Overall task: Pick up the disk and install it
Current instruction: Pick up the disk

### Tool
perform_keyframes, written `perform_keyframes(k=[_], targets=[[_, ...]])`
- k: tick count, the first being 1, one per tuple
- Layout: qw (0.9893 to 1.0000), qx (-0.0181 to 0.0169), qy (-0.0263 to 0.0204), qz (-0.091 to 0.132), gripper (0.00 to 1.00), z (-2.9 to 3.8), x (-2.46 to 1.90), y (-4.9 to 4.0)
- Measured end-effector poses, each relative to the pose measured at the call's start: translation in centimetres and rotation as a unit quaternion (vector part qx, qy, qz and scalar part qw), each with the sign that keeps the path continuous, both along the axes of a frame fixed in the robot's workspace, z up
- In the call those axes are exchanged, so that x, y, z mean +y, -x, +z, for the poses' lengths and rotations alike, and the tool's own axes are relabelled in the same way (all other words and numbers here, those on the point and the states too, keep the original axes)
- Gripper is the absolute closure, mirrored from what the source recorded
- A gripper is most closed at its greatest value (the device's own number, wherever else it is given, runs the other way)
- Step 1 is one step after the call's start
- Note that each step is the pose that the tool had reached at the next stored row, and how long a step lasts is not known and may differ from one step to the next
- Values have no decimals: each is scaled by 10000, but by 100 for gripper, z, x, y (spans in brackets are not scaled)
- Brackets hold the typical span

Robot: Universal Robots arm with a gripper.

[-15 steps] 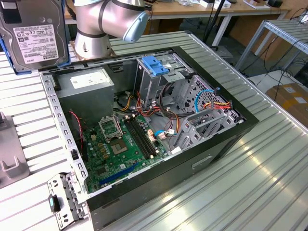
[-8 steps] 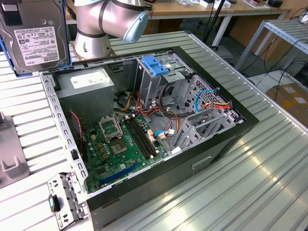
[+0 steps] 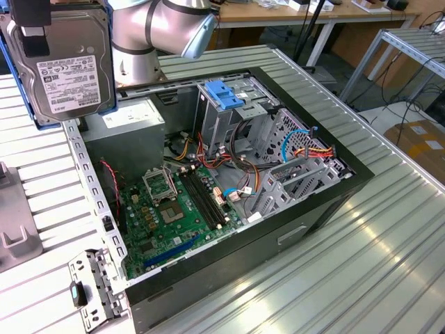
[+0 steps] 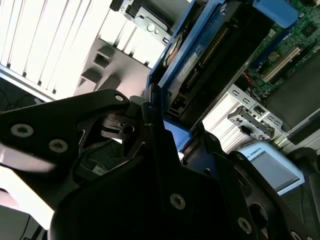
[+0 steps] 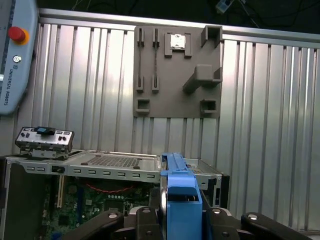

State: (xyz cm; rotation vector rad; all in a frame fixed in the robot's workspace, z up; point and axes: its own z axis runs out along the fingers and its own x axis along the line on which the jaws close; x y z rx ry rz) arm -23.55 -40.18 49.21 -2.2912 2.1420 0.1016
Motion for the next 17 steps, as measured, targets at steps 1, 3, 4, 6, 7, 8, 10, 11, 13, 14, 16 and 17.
perform_keyframes(k=[1,3,4,6,7,8,10,11,13,14,16,17], targets=[[10000,0,0,0,63,-1,-8,-4],[10000,0,0,0,63,-2,-21,-10],[10000,0,0,0,63,-3,-29,-14],[10000,0,0,0,63,-5,-47,-23],[10000,0,0,0,63,-6,-56,-27],[10000,0,0,0,63,-6,-62,-30],[10000,0,0,0,63,-8,-77,-38],[10000,0,0,0,63,-8,-84,-41],[10000,0,0,0,63,-9,-94,-45],[10000,0,0,0,63,-10,-99,-47],[10000,0,0,0,63,-11,-110,-52],[10000,0,0,0,63,-11,-119,-55]])
